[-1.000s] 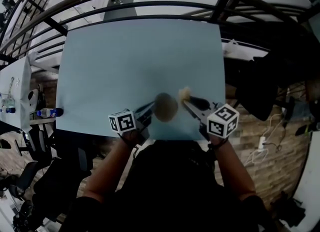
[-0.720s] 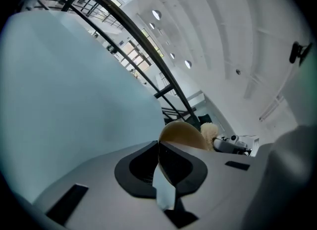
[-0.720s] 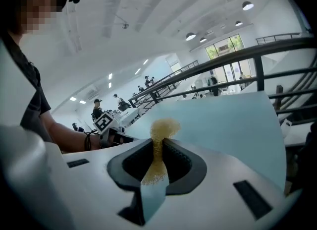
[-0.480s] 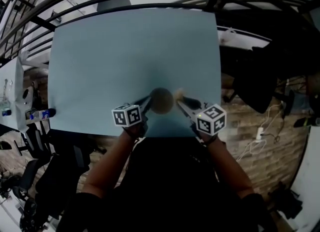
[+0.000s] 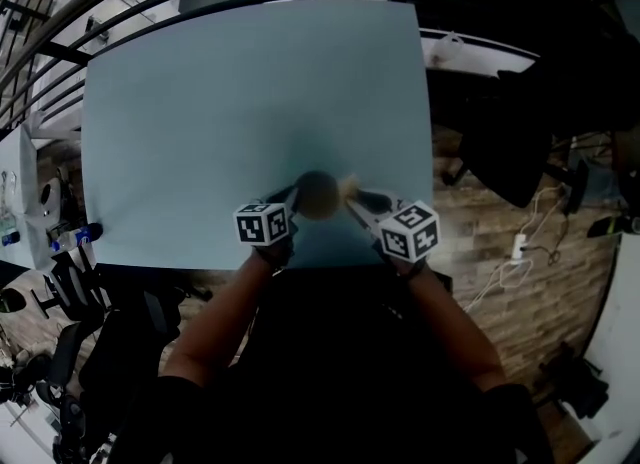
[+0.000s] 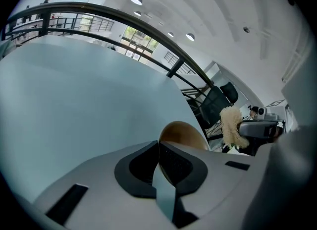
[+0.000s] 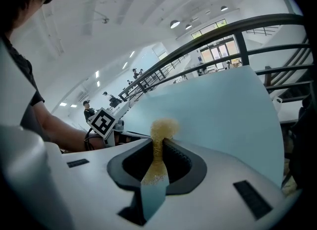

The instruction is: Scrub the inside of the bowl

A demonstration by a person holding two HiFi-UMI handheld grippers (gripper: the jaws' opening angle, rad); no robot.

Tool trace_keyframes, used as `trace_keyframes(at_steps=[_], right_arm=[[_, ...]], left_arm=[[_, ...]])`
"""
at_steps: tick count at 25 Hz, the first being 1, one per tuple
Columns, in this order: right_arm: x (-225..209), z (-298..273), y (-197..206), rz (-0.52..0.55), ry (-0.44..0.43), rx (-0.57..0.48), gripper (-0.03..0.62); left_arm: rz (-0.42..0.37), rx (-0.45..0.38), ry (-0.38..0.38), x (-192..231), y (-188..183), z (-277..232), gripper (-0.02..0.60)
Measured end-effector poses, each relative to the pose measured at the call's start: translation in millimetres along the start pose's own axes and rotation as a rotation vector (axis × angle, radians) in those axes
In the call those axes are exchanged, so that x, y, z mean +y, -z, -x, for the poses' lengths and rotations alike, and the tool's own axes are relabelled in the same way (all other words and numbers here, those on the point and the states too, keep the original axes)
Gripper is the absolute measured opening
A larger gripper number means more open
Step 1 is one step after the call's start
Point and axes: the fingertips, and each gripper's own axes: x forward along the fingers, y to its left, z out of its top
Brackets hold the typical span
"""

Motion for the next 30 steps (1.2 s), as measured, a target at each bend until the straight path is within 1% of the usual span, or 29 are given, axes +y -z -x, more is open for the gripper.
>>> trace_keyframes(at_steps=[3, 7, 13, 20, 22, 24, 27, 30], right_arm=[[-6, 3, 6, 0.001, 0.009, 0.013, 0.064], [-15, 8, 12, -0.010, 0.018, 0.021, 0.064], [-23, 11, 14, -0.022, 0.024, 0.024, 0.064], [-25, 11, 14, -0.017, 0.019, 0.038, 0.064], [-22, 9, 14, -0.014, 0.019, 0.042, 0.064], [-20, 8, 14, -0.011, 0.021, 0.043, 0.064], [-18, 6, 13, -0.004, 0.028, 0.043, 0.064], [-13, 4, 10, 0.008, 0.030, 0.042, 0.064]], left_arm=[[-0.026, 0.013, -0.010, -2, 6, -13, 0.009], [0.000, 0.022, -0.004, -1, 12, -27, 0.009], [-0.030, 0.031, -0.007, -4, 12, -38, 0.009], [-0.028, 0.034, -0.017, -2, 11, -44, 0.011], [-0.032, 0.031, -0.012, -1, 10, -43, 0.036], [-0.039, 0.030, -0.006, -2, 9, -40, 0.046], [-0.070, 0.023, 0.004, -4, 6, -36, 0.049], [-0.137, 0.008, 0.010, -8, 0, -27, 0.049]])
